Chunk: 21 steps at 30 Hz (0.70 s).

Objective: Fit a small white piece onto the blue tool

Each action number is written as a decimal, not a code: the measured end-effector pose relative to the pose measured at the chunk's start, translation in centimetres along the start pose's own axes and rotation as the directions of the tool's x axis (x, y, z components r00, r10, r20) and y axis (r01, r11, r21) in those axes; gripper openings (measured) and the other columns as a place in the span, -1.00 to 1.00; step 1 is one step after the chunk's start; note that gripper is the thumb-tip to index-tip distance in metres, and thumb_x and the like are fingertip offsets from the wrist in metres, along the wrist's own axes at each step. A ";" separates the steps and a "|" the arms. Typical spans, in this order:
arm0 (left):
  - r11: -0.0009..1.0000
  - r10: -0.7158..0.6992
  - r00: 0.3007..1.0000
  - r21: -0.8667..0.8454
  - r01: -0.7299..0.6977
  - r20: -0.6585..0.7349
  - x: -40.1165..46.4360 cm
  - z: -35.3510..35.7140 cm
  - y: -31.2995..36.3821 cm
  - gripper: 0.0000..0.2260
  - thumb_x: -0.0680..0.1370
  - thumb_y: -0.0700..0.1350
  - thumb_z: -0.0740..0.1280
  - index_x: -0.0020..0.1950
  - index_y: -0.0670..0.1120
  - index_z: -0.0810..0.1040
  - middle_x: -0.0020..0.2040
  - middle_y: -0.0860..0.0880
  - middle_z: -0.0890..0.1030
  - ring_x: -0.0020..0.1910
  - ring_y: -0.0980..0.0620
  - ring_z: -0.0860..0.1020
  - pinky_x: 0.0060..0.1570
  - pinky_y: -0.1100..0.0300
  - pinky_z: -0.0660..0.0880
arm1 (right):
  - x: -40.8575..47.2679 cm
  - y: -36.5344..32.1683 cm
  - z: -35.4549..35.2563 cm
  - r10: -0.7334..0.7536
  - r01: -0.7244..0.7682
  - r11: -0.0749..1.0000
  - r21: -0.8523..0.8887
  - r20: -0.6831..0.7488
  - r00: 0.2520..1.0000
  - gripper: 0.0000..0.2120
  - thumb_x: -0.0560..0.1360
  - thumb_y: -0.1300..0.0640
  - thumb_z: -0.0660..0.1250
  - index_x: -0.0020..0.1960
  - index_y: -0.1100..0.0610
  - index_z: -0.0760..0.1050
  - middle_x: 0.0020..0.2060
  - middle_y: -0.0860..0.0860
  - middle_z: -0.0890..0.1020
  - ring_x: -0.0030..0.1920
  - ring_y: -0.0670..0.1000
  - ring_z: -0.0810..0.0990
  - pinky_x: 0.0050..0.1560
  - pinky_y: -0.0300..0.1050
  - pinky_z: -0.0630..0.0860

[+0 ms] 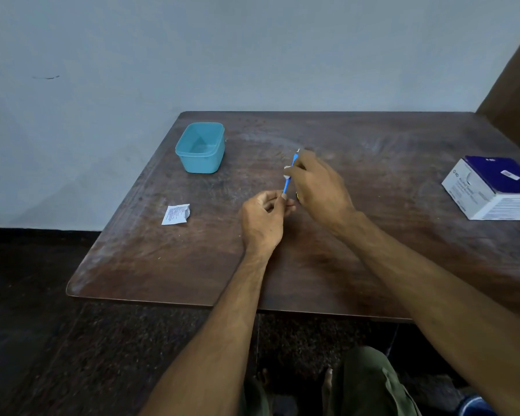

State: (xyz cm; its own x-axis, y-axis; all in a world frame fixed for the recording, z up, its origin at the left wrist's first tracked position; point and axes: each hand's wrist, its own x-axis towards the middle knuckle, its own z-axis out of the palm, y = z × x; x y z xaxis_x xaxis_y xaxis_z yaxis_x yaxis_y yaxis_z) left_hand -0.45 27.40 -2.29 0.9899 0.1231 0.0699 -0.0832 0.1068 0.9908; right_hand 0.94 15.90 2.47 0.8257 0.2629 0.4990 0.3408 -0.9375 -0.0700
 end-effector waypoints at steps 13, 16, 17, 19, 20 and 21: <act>0.999 0.018 1.000 0.033 -0.018 -0.003 0.1 0.0 -0.3 -0.87 0.57 -0.27 0.32 -0.14 -0.12 0.59 -0.29 -0.02 0.68 -0.27 0.05 0.68 -0.11 0.13 0.62 | -1.1 -0.1 0.8 -0.081 0.072 0.990 -0.119 -0.072 0.994 -0.79 0.23 0.17 0.35 -0.15 0.14 0.64 -0.24 0.07 0.58 -0.23 0.14 0.59 -0.26 -0.11 0.42; 0.999 0.016 1.000 0.048 -0.016 0.011 0.0 0.1 -0.1 -0.84 0.60 -0.27 0.28 -0.11 -0.08 0.59 -0.27 -0.06 0.67 -0.29 0.07 0.67 -0.16 0.21 0.62 | 0.5 1.4 0.2 -0.002 -0.009 0.991 -0.135 -0.083 0.997 -0.69 0.18 0.33 0.41 -0.09 0.15 0.65 -0.18 0.12 0.60 -0.17 0.20 0.59 -0.18 -0.04 0.42; 0.998 0.020 1.000 0.054 -0.020 0.013 -0.1 0.1 0.0 -0.82 0.60 -0.27 0.27 -0.11 -0.06 0.58 -0.28 -0.05 0.66 -0.31 0.08 0.66 -0.18 0.23 0.61 | 1.1 1.9 -0.1 0.044 -0.054 0.993 -0.108 -0.089 0.995 -0.65 0.19 0.36 0.43 -0.05 0.14 0.64 -0.15 0.13 0.61 -0.14 0.21 0.58 -0.16 -0.01 0.40; 0.998 0.021 1.000 0.062 -0.022 0.015 -0.1 0.1 0.1 -0.80 0.61 -0.28 0.25 -0.12 -0.04 0.57 -0.30 -0.03 0.65 -0.34 0.10 0.65 -0.20 0.25 0.61 | 1.6 2.1 -0.2 0.107 -0.113 0.993 -0.042 -0.114 0.988 -0.63 0.23 0.38 0.41 0.00 0.14 0.64 -0.11 0.12 0.62 -0.13 0.23 0.58 -0.16 0.00 0.39; 0.997 0.021 1.000 0.069 -0.022 0.013 -0.1 0.1 0.1 -0.80 0.61 -0.28 0.24 -0.12 -0.05 0.56 -0.31 -0.03 0.64 -0.35 0.11 0.65 -0.21 0.25 0.61 | 1.4 2.0 -0.1 0.103 -0.109 0.994 -0.031 -0.137 0.985 -0.63 0.22 0.39 0.42 -0.01 0.14 0.64 -0.12 0.12 0.63 -0.15 0.22 0.59 -0.19 -0.02 0.41; 0.997 0.022 1.000 0.074 -0.022 0.011 -0.1 0.0 0.1 -0.81 0.61 -0.28 0.24 -0.10 -0.06 0.56 -0.31 -0.03 0.64 -0.36 0.11 0.65 -0.20 0.24 0.61 | 1.1 1.8 0.3 0.077 -0.084 0.996 -0.036 -0.166 0.983 -0.63 0.20 0.39 0.44 -0.03 0.14 0.64 -0.13 0.11 0.64 -0.19 0.21 0.60 -0.22 -0.05 0.42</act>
State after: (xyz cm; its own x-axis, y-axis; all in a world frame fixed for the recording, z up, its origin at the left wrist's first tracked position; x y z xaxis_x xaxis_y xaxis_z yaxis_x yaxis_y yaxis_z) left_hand -0.52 27.35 -2.22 0.9892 0.1141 0.0925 -0.0966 0.0310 0.9948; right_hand 2.57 14.61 2.59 0.7637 0.1482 0.6283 0.2533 -0.9640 -0.0805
